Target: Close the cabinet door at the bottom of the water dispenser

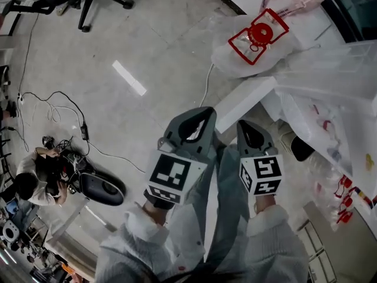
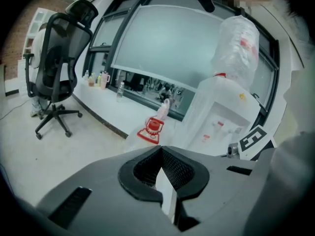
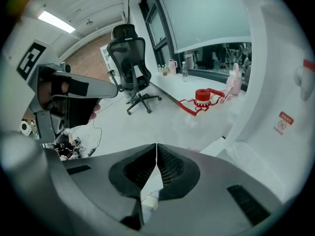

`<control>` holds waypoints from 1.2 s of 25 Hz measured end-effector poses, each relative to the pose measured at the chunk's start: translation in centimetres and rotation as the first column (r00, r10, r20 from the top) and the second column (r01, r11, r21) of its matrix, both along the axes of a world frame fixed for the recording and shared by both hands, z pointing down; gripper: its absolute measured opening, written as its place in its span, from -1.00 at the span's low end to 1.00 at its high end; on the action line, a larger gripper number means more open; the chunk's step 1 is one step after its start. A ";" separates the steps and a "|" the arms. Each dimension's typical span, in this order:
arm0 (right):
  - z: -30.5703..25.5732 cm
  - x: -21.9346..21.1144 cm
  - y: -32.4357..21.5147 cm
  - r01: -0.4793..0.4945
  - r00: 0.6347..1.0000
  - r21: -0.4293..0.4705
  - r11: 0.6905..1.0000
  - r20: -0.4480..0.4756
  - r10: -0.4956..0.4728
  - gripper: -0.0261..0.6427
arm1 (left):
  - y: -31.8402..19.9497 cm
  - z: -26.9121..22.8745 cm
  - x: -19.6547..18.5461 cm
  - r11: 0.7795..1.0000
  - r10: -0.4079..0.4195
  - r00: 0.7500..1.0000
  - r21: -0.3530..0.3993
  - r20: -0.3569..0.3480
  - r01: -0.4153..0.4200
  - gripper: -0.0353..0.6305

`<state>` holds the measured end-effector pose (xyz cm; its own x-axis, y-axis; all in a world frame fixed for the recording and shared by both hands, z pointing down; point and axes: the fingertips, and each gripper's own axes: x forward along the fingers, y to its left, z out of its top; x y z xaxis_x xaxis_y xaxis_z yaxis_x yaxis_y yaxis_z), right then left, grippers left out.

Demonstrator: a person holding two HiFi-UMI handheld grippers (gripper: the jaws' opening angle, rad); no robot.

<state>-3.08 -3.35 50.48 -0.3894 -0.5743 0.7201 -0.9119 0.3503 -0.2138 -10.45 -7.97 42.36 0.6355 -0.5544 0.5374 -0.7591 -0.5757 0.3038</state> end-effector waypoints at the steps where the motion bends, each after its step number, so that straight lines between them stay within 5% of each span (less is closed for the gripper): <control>1: 0.9 0.0 0.1 -0.008 1.000 -0.011 1.000 -0.003 0.008 -0.88 | 0.1 0.7 -0.1 1.000 -0.003 1.000 -0.010 0.001 0.003 -0.86; 16: 9.6 -1.6 1.5 -0.012 0.999 -0.171 0.985 -0.052 0.003 -0.87 | 1.4 6.1 -0.7 0.995 0.002 1.000 -0.101 0.012 -0.001 -0.86; 20: 10.6 -2.4 1.4 -0.004 0.998 -0.188 0.982 -0.062 -0.008 -0.59 | 1.7 6.5 -1.7 0.993 -0.011 1.000 -0.114 0.015 0.012 -0.86; 30: 13.8 -4.0 0.7 0.067 0.947 -0.191 0.979 -0.297 -0.123 -0.31 | 1.3 7.2 -4.9 0.989 -0.049 0.998 -0.138 0.032 0.053 -0.86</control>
<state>-7.11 -2.60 64.24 -0.1808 -0.3983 0.8992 -0.9073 0.4204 0.0038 -15.33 -6.69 49.54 0.5916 -0.5047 0.6287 -0.7959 -0.4900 0.3555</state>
